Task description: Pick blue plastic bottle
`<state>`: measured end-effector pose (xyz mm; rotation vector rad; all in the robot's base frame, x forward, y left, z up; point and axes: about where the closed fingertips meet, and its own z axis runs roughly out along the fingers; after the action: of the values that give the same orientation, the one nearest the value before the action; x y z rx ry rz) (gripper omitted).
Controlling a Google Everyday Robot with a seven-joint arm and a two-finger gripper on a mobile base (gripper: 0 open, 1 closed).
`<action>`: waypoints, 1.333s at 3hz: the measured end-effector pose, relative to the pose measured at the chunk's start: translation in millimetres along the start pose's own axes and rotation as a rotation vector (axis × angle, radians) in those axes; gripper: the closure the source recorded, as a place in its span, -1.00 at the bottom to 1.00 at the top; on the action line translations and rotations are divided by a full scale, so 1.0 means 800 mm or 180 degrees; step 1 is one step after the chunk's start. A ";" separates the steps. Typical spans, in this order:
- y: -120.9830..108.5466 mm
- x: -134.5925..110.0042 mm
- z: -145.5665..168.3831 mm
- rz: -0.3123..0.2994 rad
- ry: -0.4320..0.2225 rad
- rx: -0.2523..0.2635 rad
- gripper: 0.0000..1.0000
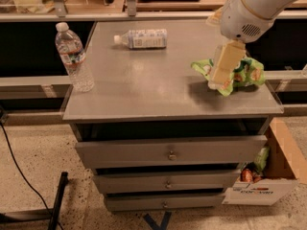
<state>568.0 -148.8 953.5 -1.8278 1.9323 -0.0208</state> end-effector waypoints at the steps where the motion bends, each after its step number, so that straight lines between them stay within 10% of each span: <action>1: -0.056 -0.020 0.012 -0.0106 -0.0147 0.0119 -1.00; 4: -0.169 -0.073 0.068 0.0239 -0.0723 0.0312 -1.00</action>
Offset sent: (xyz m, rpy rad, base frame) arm 0.1225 0.0349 0.0412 0.1619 -0.1365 0.0199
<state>713.2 -91.9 969.1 -1.6183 1.8066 0.1100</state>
